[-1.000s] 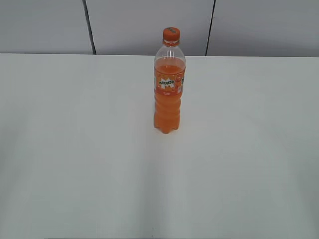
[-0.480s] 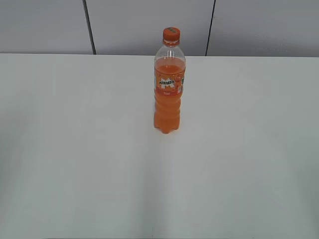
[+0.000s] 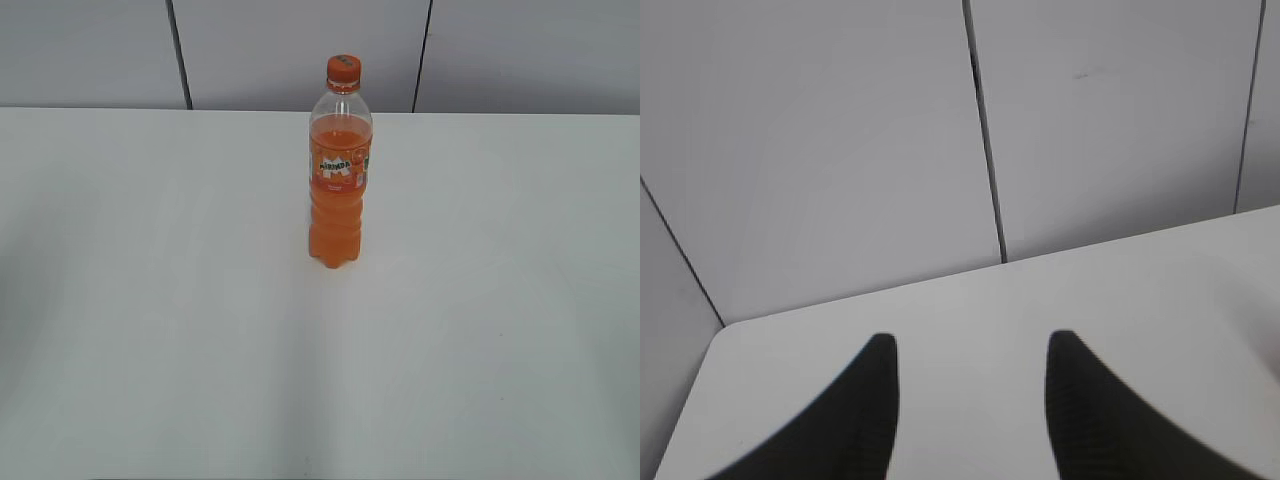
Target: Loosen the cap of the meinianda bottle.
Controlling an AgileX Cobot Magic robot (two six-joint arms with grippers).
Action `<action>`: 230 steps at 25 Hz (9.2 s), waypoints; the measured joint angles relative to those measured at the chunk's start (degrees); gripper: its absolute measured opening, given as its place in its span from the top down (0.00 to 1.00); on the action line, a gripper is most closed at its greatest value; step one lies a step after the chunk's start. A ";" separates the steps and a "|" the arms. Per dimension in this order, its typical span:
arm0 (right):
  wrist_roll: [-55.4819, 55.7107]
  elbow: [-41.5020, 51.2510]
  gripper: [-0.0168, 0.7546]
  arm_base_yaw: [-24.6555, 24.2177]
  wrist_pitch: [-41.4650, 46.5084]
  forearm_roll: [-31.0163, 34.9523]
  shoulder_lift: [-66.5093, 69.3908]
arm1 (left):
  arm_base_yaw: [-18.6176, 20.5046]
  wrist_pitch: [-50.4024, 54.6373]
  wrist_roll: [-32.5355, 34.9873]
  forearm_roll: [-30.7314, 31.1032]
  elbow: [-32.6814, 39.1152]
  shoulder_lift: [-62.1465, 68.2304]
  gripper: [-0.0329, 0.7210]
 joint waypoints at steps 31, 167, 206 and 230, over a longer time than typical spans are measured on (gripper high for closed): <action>0.32 0.00 0.38 0.00 0.00 0.00 0.00 | 0.00 -35.50 -0.69 0.55 0.00 34.71 0.55; 4.03 -57.45 0.38 0.07 10.80 -1.20 77.55 | -17.10 -60.01 -34.85 51.61 -35.05 94.24 0.45; 6.46 -88.59 0.38 26.47 11.21 3.29 106.71 | -17.10 -60.21 -35.05 51.61 -35.05 94.24 0.45; 7.58 -93.62 0.42 30.85 11.28 -2.76 115.22 | -17.10 -60.21 -35.05 51.61 -35.05 94.24 0.45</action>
